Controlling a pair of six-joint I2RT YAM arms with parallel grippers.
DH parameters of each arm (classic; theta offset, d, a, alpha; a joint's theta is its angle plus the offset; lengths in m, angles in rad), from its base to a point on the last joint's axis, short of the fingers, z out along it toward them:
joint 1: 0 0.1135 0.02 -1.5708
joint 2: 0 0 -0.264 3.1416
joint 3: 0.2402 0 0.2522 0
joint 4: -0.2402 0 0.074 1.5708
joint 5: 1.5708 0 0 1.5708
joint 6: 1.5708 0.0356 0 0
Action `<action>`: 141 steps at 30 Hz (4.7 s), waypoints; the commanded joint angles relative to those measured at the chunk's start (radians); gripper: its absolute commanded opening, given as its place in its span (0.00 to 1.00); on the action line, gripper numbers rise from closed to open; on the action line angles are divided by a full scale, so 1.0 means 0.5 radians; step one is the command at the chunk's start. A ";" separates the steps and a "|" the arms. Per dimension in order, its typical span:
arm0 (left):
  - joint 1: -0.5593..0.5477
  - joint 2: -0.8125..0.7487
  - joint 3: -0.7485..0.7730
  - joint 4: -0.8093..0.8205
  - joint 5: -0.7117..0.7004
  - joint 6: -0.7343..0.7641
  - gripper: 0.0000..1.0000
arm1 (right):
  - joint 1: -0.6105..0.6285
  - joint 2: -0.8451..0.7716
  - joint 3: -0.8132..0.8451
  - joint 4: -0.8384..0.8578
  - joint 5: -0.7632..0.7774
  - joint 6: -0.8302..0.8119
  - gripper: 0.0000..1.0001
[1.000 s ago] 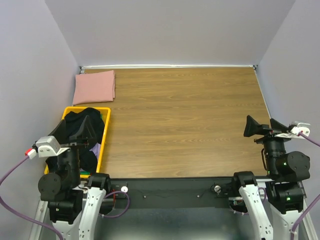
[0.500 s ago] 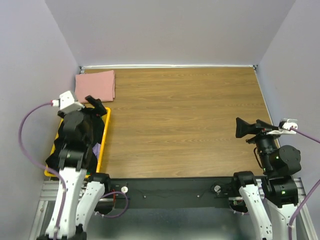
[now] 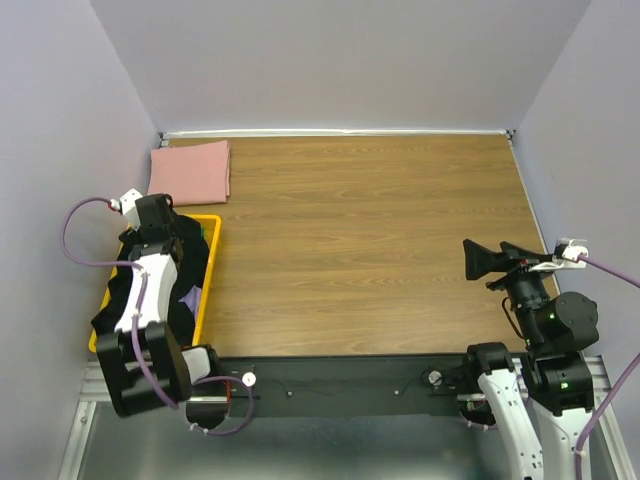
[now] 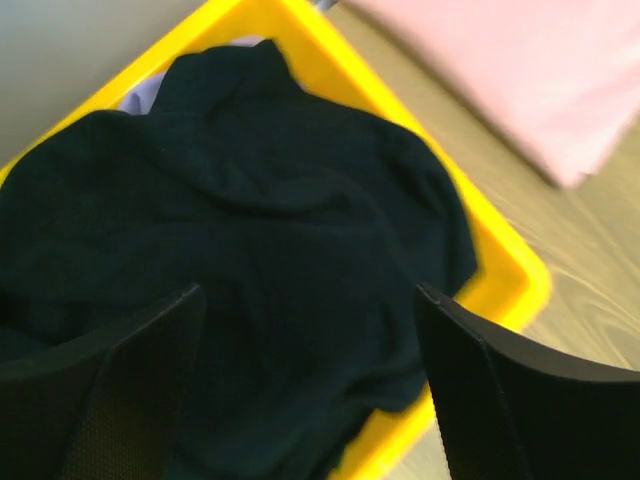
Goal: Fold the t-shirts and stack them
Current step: Grab the tshirt from the pile
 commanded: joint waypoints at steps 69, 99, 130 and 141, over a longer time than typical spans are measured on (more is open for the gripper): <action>-0.678 -0.462 0.401 -0.358 -0.447 0.207 0.41 | 0.016 0.137 0.139 -0.134 -0.183 0.046 1.00; -0.427 -0.518 0.133 -0.514 -0.299 -0.318 0.80 | 0.016 0.069 0.080 -0.174 -0.205 0.092 1.00; -1.783 0.816 0.864 -1.395 -1.008 -0.363 0.72 | 0.016 0.407 -0.260 0.228 -1.018 0.340 1.00; -1.728 1.185 0.873 -1.468 -1.471 -0.649 0.70 | 0.016 0.404 -0.248 0.210 -1.051 0.328 1.00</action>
